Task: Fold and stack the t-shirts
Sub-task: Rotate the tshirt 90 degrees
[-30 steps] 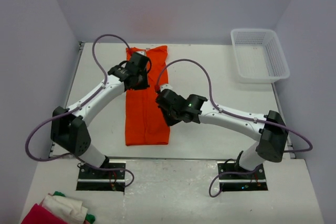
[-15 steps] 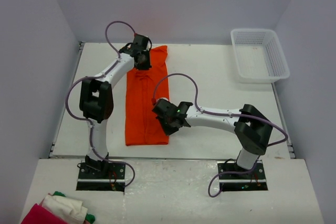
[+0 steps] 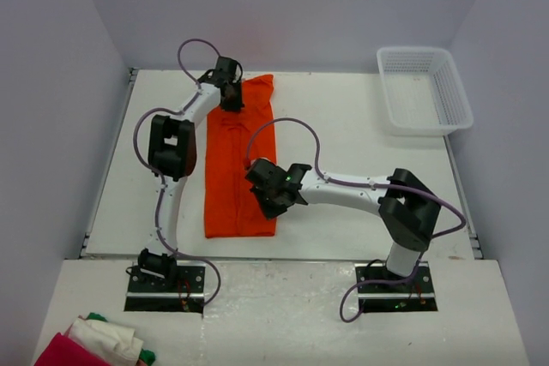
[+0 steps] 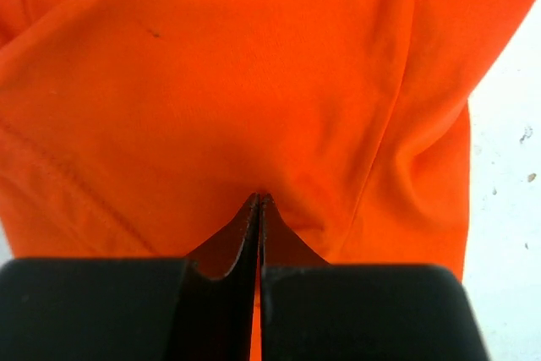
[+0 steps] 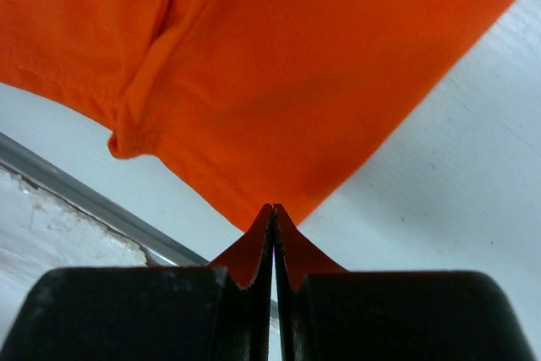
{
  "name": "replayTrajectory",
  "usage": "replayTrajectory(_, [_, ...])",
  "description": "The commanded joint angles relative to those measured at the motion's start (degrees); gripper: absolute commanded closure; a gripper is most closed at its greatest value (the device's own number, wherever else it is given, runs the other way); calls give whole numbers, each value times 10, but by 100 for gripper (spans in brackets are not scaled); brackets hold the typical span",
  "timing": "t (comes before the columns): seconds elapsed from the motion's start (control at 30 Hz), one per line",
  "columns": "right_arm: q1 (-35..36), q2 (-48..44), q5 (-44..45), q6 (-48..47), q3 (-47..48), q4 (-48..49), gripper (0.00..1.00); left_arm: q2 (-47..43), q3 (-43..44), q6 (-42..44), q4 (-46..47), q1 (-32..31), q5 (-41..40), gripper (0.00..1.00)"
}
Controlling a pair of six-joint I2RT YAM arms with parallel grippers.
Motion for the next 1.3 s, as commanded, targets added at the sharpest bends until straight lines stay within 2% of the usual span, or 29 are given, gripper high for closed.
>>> replayTrajectory(0.0, [-1,26,-15,0,38,21,100,16,30,16,16,10,27,100])
replayTrajectory(0.27, [-1,101,-42,-9,86,33,100,41,29,13,26,21,61,100])
replayTrajectory(0.53, [-7,125,-36,34,41,67,100,60,24,12,27,19,75,100])
replayTrajectory(0.8, [-21,105,33,121,-45,67,100,76,31,14,25,-4,98,100])
replayTrajectory(1.03, [-44,62,65,197,-124,61,100,113,75,9,20,-42,114,100])
replayTrajectory(1.27, [-61,17,103,255,-171,18,100,129,109,-14,24,-71,131,100])
